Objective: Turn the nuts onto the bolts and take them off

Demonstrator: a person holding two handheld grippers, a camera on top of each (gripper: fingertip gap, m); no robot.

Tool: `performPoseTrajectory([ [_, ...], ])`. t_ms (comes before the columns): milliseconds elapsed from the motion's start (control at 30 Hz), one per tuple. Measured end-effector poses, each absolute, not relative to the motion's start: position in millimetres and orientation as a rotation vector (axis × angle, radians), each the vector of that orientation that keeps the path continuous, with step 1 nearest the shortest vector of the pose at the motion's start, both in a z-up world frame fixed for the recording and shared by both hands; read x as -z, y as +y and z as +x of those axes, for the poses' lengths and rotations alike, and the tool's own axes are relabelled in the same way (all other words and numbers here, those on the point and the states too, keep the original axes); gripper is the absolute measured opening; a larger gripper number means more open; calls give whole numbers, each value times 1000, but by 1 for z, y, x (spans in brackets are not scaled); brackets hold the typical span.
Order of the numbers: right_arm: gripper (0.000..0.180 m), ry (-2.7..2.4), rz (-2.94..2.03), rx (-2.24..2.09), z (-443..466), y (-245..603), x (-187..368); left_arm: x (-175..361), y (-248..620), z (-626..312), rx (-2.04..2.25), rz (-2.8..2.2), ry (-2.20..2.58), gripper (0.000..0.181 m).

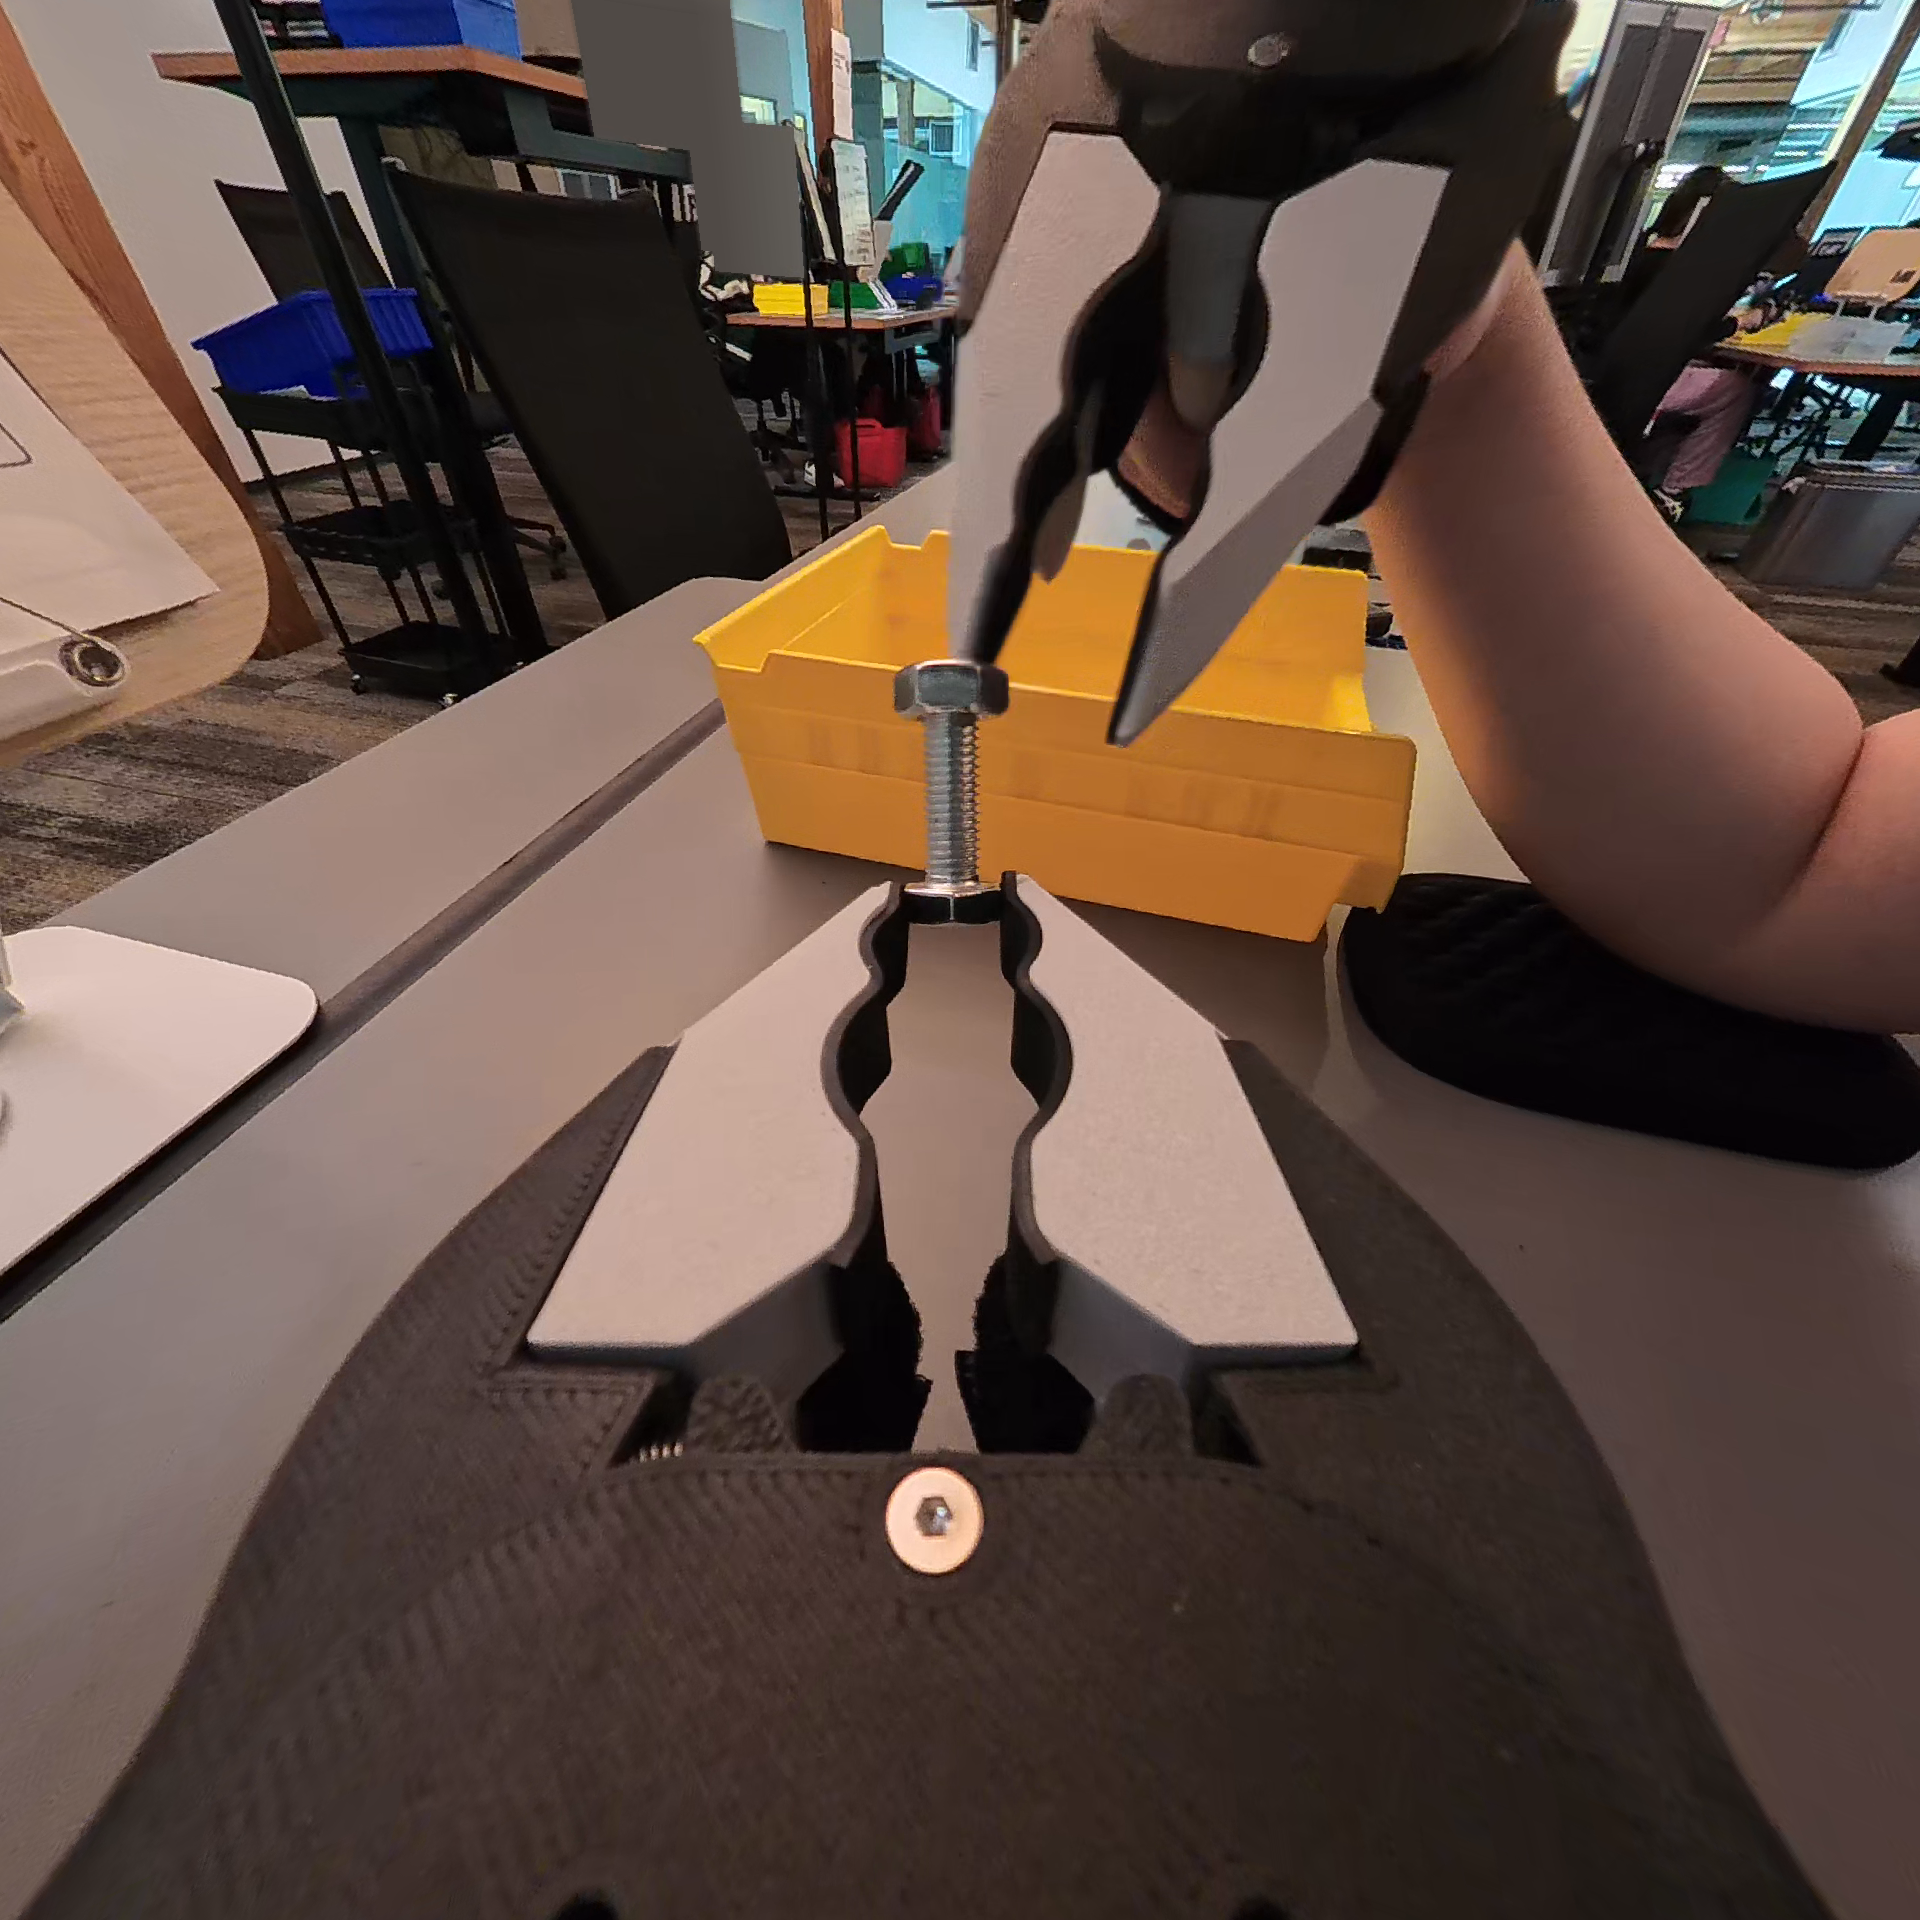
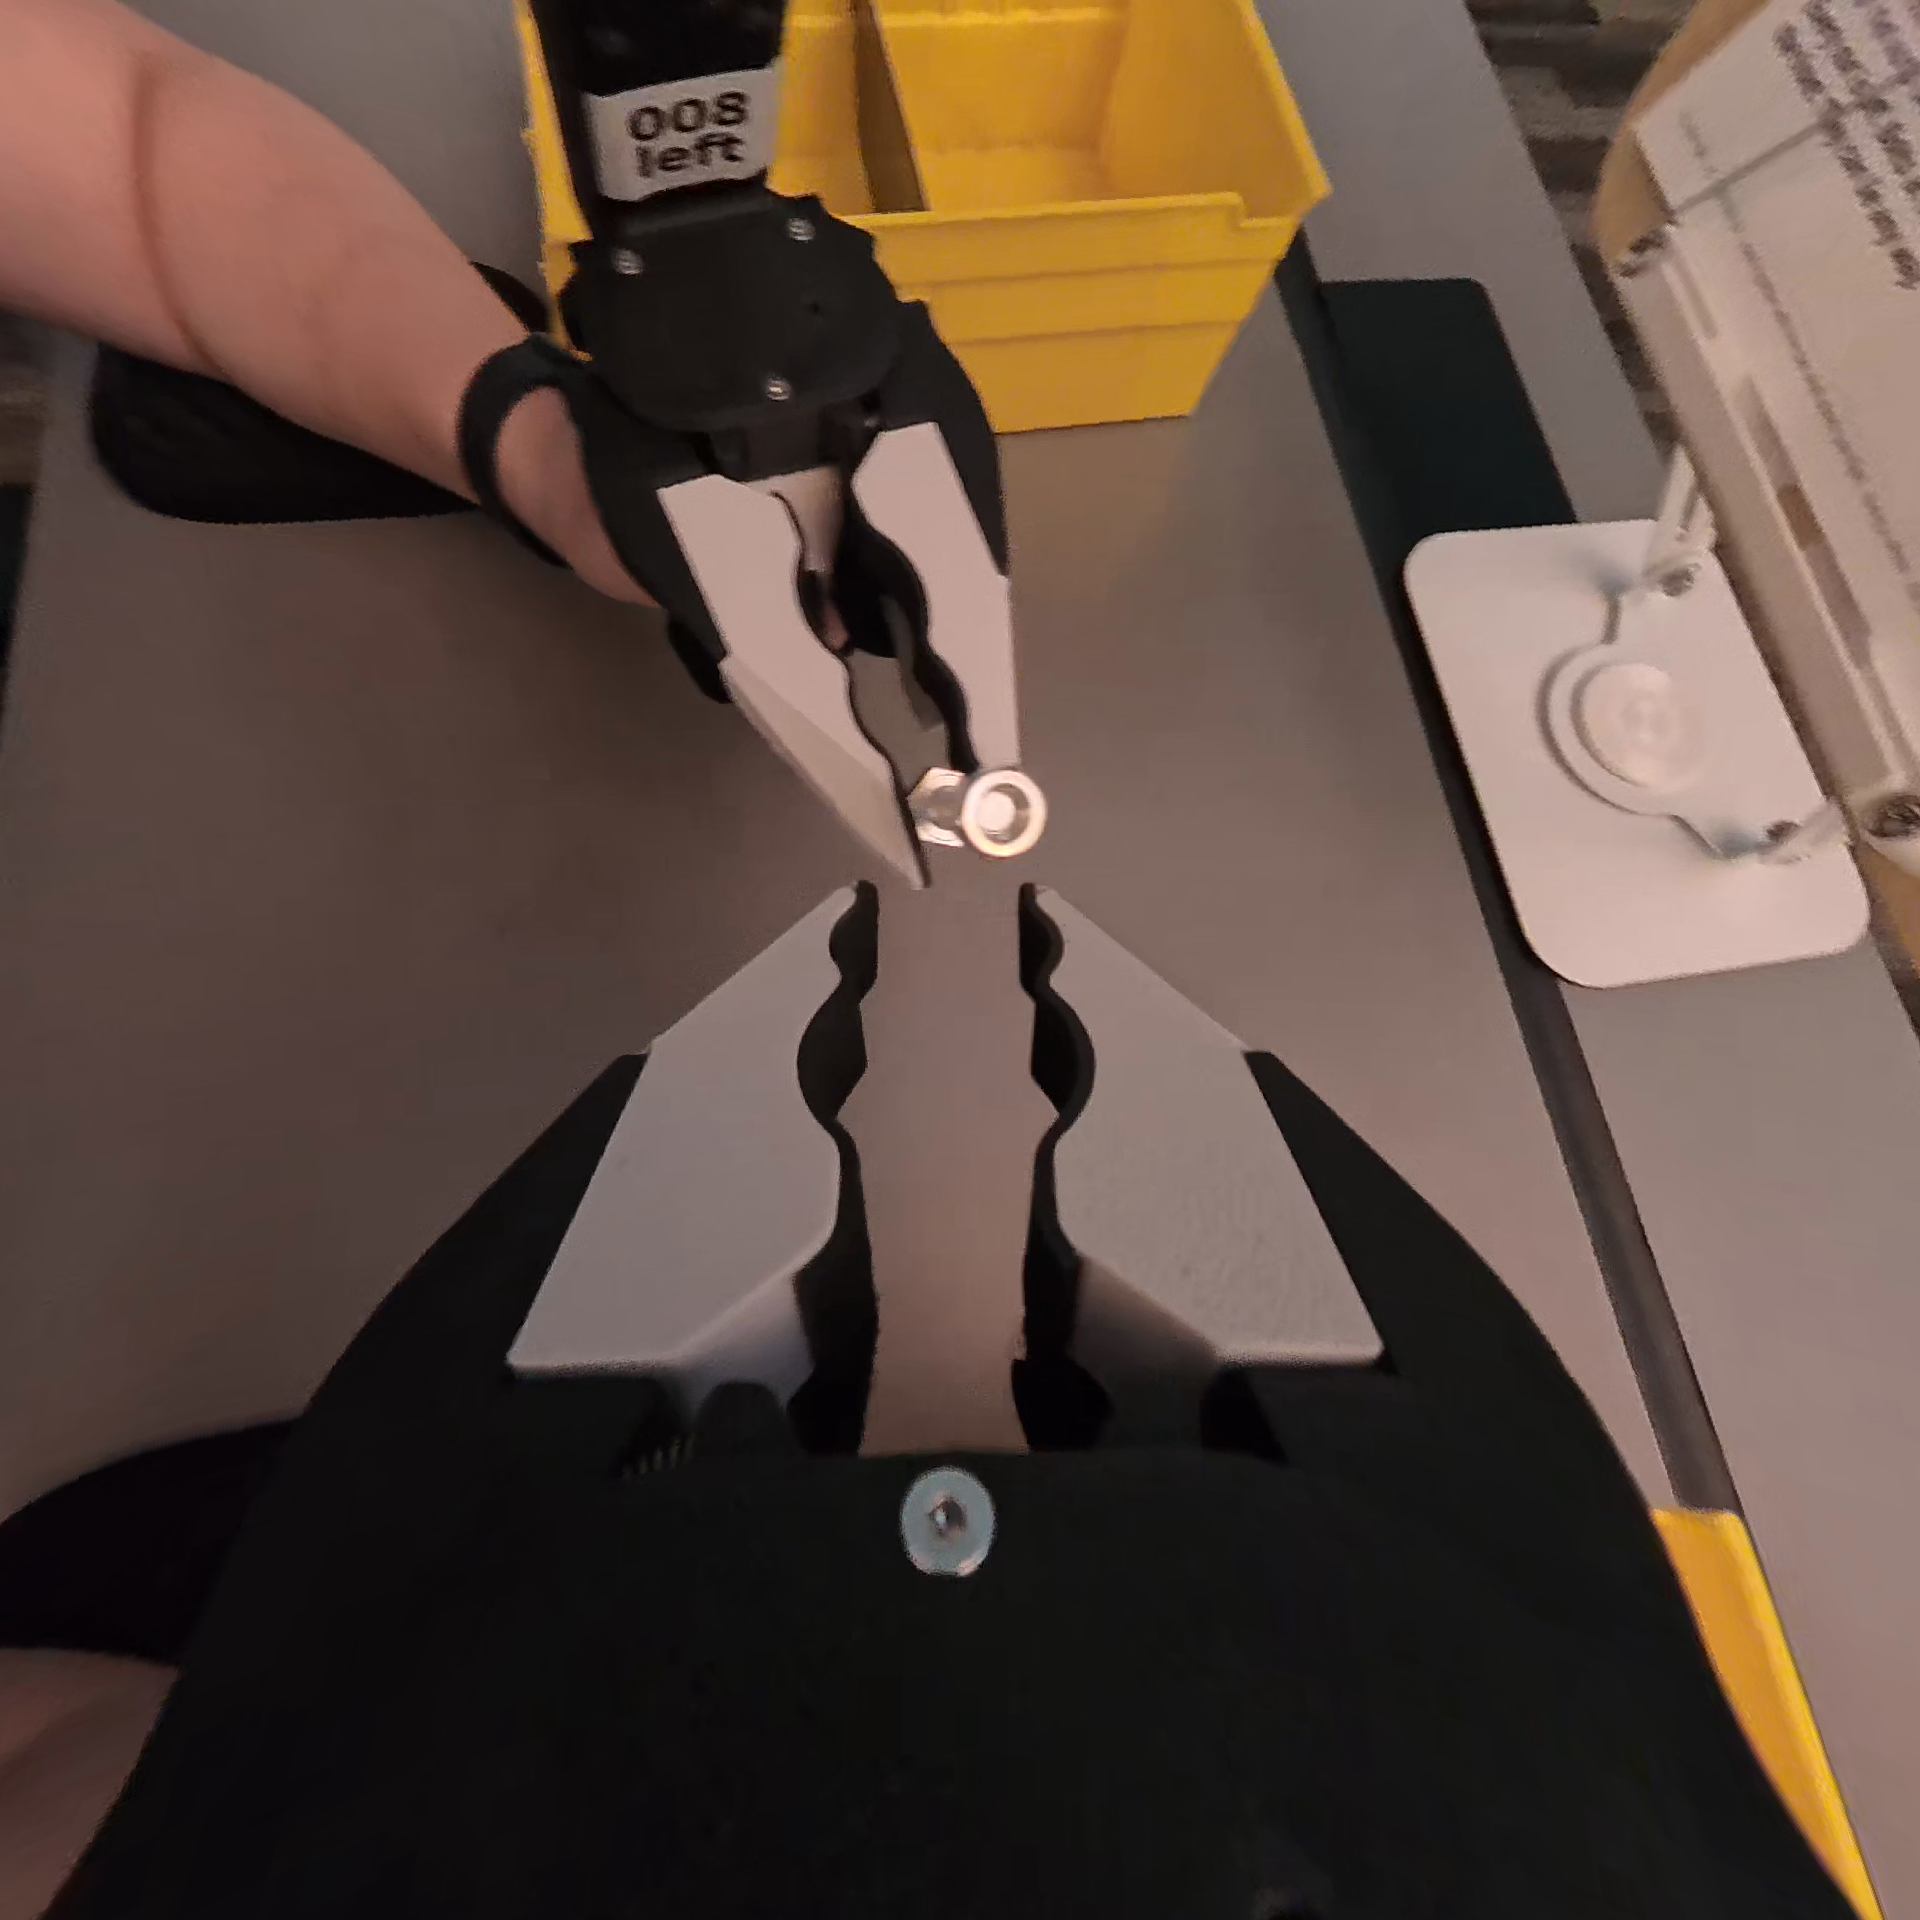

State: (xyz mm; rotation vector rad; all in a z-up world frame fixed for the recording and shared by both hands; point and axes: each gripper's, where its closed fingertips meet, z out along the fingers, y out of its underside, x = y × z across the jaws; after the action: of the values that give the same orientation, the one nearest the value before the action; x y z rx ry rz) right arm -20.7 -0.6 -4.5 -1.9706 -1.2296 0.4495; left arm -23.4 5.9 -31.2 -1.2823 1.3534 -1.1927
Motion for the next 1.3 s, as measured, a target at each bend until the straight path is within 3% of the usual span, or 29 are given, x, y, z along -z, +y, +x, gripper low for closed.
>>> performPoseTrajectory([
  [133,48,-1209,-1934,-467,-28,6,2,30,4,-23,1197,-1273,1354,16],
  [267,49,-1258,-1957,-502,-35,-3,7,29,7,-24,1191,-1276,1342,16],
  [400,34,-1273,-1968,-574,-34,-15,4,29,9,-25,1191,-1282,1335,16],
  [633,54,-1228,-1934,-545,-39,-4,-1,29,7,-25,1169,-1265,1343,16],
  [700,52,-1238,-1961,-524,-35,-6,2,30,7,-24,1153,-1263,1356,16],
  [767,36,-1244,-1992,-532,-30,-11,4,30,5,-24,1130,-1248,1360,16],
  [833,36,-1220,-1991,-517,-27,-8,2,27,2,-24,1100,-1206,1369,16],
  [933,52,-1218,-1946,-482,-32,-3,-3,22,0,-26,1008,-1133,1379,16],
  [1133,52,-1319,-1929,-436,-42,-18,-1,19,-2,-27,941,-1088,1385,16],
  [1233,39,-1339,-1978,-444,-38,-27,3,18,0,-28,938,-1091,1375,16],
  [1300,39,-1315,-1964,-411,-38,-21,-1,17,0,-28,931,-1084,1373,16],
])
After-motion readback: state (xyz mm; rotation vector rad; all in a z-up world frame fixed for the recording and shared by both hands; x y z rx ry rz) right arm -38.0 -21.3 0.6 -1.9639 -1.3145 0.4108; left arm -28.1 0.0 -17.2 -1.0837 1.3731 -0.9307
